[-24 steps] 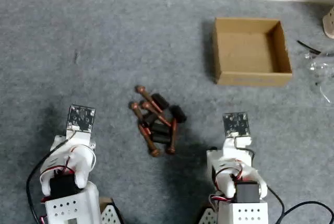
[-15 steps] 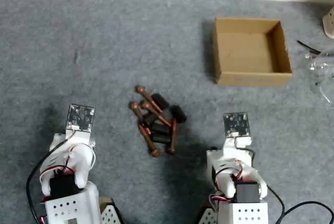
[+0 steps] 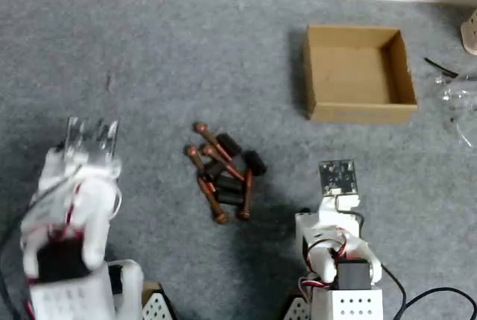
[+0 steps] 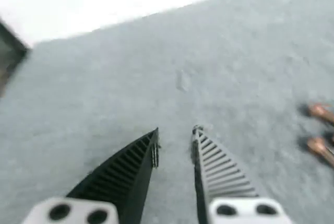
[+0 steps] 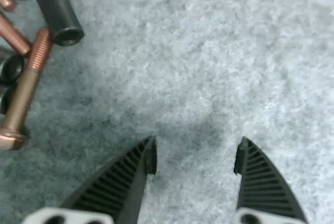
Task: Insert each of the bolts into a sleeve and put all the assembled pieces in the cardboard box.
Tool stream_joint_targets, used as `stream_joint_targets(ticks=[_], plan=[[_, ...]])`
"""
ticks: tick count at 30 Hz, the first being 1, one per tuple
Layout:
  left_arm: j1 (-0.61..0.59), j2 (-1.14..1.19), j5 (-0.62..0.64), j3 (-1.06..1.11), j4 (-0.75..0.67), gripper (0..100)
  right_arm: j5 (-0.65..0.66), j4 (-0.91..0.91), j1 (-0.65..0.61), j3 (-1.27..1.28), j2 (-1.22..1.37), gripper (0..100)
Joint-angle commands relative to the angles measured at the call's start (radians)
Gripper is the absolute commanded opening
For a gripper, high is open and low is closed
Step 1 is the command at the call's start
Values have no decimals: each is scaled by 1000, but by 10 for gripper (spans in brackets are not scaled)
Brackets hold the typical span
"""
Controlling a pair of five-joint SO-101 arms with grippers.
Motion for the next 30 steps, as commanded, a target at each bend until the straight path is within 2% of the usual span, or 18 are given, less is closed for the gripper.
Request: stream_joint_targets(ticks=[1, 4, 7, 10, 13, 17, 21, 26, 30], plan=[[105, 430, 12, -171, -6, 113, -8, -41, 18, 113, -8, 235], [154, 670, 83, -202, -29, 110, -8, -64, 54, 113, -8, 235], [208, 886, 187, -197, -133, 109, -8, -110, 128, 113, -8, 235], [239, 1052, 210, -203, -209, 109, -8, -153, 217, 113, -8, 235], [239, 1113, 216, -194, -244, 108, 6, -153, 311, 111, -8, 235], [242, 1116, 273, -162, -278, 108, 170, -151, 357, 110, -8, 235], [239, 1116, 275, -137, -316, 108, 195, -147, 263, 67, -7, 235], [239, 1116, 275, -128, -318, 108, 190, -137, 53, -44, 10, 235], [239, 1116, 275, -124, -319, 109, 190, -142, -73, -180, 174, 235]])
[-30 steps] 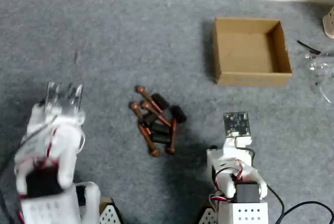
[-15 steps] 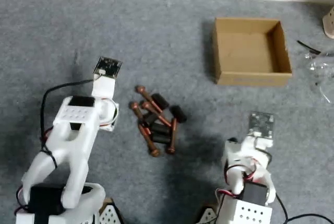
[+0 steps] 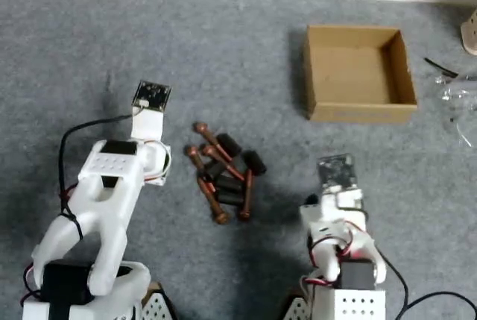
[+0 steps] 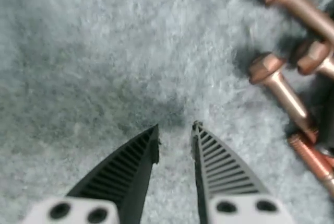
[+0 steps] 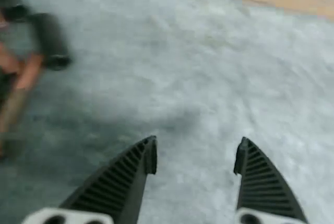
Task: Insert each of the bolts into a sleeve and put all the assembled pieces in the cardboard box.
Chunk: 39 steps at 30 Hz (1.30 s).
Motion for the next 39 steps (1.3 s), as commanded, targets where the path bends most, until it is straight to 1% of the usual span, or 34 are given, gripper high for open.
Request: stream_joint_targets(ticks=[1, 4, 8, 10, 13, 19, 21, 23, 26, 30, 39], plan=[[15, -2, 11, -8, -20, 109, 15, -33, -107, -145, 188, 235], [15, -4, 11, -8, -20, 109, -29, -77, -160, -286, 446, 235], [-4, -15, 12, -5, -20, 110, -57, -116, -268, -481, 794, 235], [-33, -59, 18, 18, -21, 109, -71, -134, -311, -572, 943, 235], [-81, -186, 68, 116, -89, 111, -107, -179, -338, -680, 1109, 235], [-59, -564, 63, 334, -140, 112, -110, -231, -374, -800, 1313, 235], [-53, -682, 40, 392, -140, 112, -110, -245, -387, -825, 1363, 235], [-42, -782, 15, 441, -140, 112, -110, -278, -398, -832, 1406, 235], [-38, -897, 15, 495, -138, 112, -109, -326, -409, -834, 1471, 235], [-38, -975, 15, 527, -135, 112, -104, -374, -424, -855, 1550, 235], [-39, -980, 15, 530, -135, 112, -103, -392, -420, -1001, 1808, 235]])
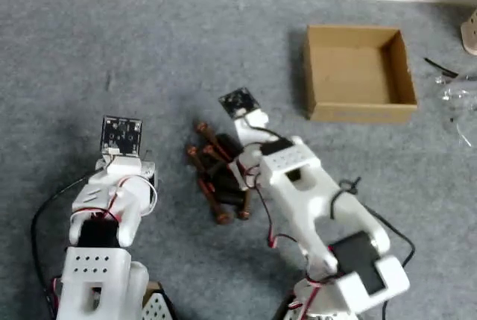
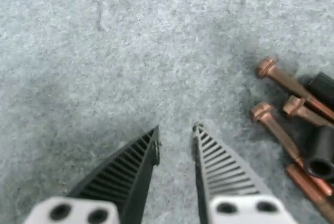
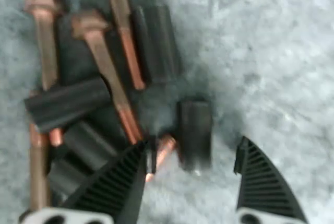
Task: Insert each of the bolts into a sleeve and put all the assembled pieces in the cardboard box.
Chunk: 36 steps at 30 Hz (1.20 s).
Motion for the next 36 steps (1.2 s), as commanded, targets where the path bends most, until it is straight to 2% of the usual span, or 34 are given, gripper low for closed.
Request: stream_joint_targets(ticks=[1, 7, 20, 26, 30, 36], plan=[[15, -21, -8, -5, -26, 112, -2, -25, -5, -82, 82, 235], [12, -21, -9, -5, -26, 112, -2, -25, -7, -162, 160, 235], [12, -24, -37, 5, -31, 111, -11, -18, -28, -159, 193, 235], [12, -30, -48, 12, -31, 111, -12, 74, -27, -165, 197, 235], [12, -30, -48, 12, -31, 111, -91, 97, -25, -165, 199, 235], [15, -30, -48, 10, -31, 111, -94, 77, -10, -160, 200, 235]])
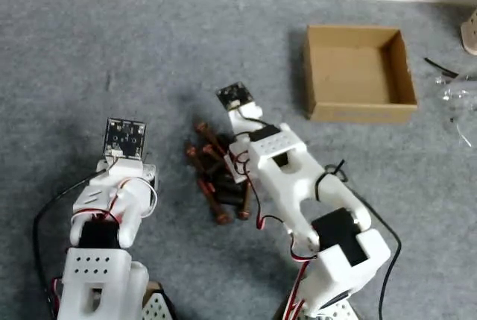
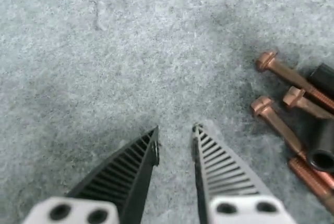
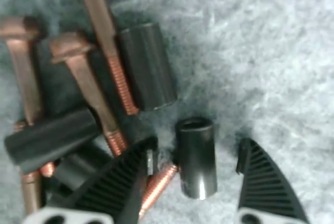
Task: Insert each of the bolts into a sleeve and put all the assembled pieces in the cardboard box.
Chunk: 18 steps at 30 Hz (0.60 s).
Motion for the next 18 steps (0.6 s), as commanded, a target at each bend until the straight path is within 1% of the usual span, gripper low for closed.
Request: stream_joint_targets(ticks=[1, 6, 8, 11, 13, 15, 18], plan=[[13, -19, -9, -10, -31, 111, -17, 7, 1, 2, 2, 235], [13, -19, -9, -8, -31, 111, -18, 7, 2, 4, 2, 222], [13, -19, -9, -8, -31, 110, -18, 7, 2, 4, 2, 165], [16, -19, -9, -8, -31, 110, -18, 7, 7, 4, 4, 5], [16, -19, -9, -8, -31, 110, -21, 7, 22, 4, 4, 17], [16, -19, -9, -8, -31, 109, -21, 7, 33, 4, 1, 1], [16, -19, -9, -8, -31, 109, -20, 10, 53, 1, -7, 5]])
